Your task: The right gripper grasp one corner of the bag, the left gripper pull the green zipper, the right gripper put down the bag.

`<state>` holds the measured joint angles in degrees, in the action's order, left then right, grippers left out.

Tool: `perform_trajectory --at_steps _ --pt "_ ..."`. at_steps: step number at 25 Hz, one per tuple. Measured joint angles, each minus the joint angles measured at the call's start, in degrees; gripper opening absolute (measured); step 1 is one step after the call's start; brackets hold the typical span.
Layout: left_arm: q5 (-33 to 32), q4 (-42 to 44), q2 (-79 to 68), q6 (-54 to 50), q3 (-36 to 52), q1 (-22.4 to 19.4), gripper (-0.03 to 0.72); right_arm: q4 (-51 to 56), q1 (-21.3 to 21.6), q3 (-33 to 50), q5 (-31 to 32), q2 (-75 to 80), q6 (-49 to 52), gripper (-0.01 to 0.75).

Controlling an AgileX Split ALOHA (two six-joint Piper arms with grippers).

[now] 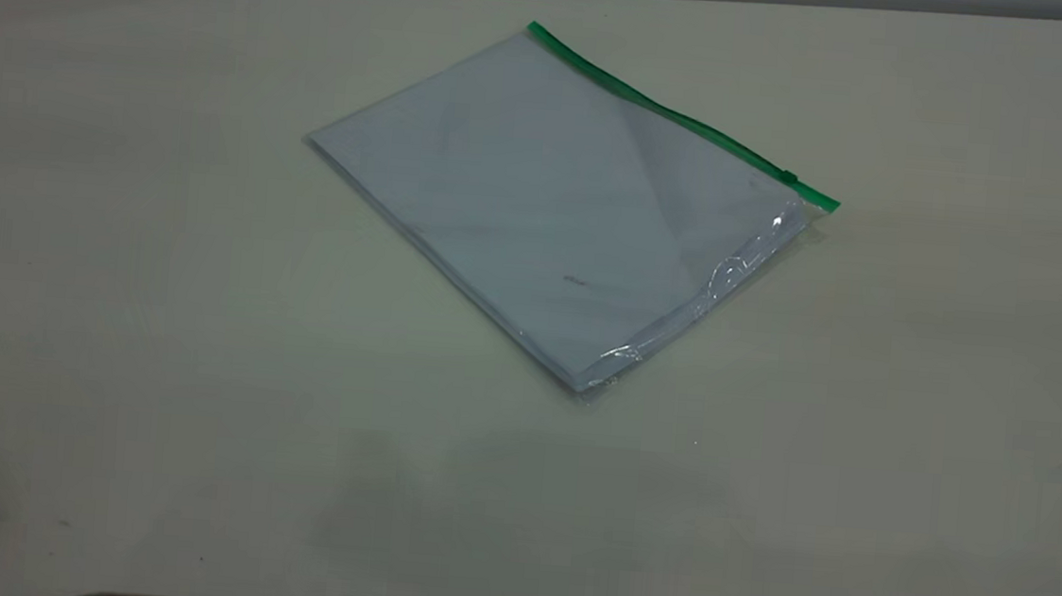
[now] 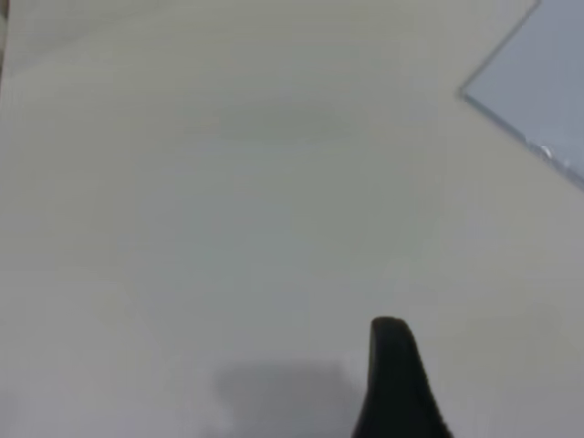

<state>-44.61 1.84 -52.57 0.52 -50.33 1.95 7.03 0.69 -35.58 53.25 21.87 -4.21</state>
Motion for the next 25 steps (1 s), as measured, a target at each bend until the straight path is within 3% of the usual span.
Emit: perform_trajectory --at_steps 5,10,16,20,25 --pt "8.5 0.0 -14.8 0.0 -6.7 0.0 0.565 4.7 0.0 -0.9 -8.9 16.8 -0.7 0.538" --pt "16.9 -3.3 -27.3 0.6 -11.9 0.0 0.565 10.8 0.0 -0.9 -19.8 34.5 -7.7 0.537" --pt "18.0 -9.0 -40.8 8.5 -17.9 0.0 0.565 25.7 0.0 -1.5 -29.8 55.5 -22.3 0.537" --pt "16.1 -16.7 -48.3 14.9 -20.9 0.1 0.565 39.4 0.0 -5.2 -31.1 68.6 -36.9 0.537" --pt "12.5 -28.7 -55.9 27.0 -24.2 1.5 0.565 56.9 0.0 -12.4 -27.4 83.2 -57.4 0.537"
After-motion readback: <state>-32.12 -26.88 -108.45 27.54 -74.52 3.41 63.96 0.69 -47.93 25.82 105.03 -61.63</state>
